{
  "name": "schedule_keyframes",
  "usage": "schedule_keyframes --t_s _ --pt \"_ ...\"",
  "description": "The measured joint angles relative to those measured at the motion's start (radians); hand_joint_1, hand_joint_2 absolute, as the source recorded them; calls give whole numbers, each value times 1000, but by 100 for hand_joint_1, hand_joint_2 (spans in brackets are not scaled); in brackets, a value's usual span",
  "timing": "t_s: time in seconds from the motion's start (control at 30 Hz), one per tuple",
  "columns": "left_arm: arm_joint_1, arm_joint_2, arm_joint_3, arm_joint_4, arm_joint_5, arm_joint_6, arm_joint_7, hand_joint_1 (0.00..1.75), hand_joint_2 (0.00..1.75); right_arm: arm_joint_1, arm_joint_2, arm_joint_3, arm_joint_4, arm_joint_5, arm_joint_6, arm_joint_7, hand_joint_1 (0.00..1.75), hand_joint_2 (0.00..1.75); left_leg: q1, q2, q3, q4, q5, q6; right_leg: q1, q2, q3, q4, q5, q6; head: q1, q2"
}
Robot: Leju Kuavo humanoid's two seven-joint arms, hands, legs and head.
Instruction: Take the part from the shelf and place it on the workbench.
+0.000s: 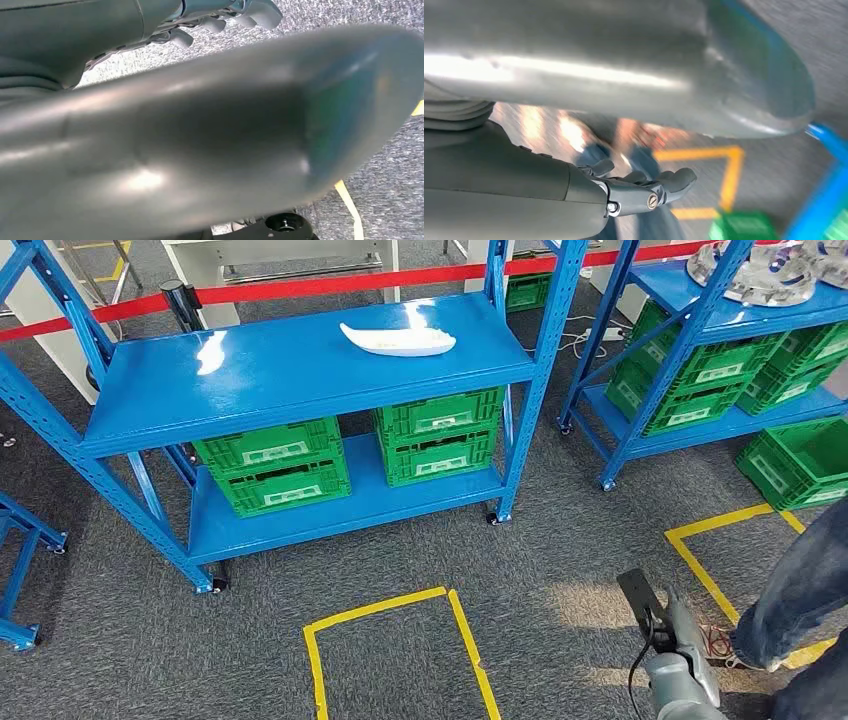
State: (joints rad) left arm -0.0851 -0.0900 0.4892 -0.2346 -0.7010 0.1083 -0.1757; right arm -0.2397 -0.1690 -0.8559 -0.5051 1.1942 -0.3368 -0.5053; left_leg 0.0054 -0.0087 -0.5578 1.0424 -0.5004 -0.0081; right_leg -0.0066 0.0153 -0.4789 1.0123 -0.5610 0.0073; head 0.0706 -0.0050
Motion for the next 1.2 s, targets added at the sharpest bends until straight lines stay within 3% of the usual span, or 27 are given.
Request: schedule_keyframes --t_s 0.13,0.57,1.0,1.2 --pt "-3 -1 8 2 -8 0 -7 0 0 -15 -7 69 -79 1 -7 9 0 0 0 0 0 0 0 0 0 0 0 0 0 0 0 0" --pt "-20 -8 37 6 -46 -1 -29 0 0 -120 -45 424 -382 28 -20 66 0 0 0 -1 -1 0 1 0 0 -1 1 0 1 0 0 0" --pt "-44 -20 40 7 -73 -15 -33 0 0 -416 -63 806 -446 168 45 144 0 0 0 -5 -1 0 5 0 0 -4 1 0 2 2 0 0" --pt "-55 -22 40 7 -85 -21 -31 0 0 -562 -62 967 -437 220 95 173 0 0 -7 -7 -5 3 3 4 -7 -6 -1 -3 4 7 0 0"
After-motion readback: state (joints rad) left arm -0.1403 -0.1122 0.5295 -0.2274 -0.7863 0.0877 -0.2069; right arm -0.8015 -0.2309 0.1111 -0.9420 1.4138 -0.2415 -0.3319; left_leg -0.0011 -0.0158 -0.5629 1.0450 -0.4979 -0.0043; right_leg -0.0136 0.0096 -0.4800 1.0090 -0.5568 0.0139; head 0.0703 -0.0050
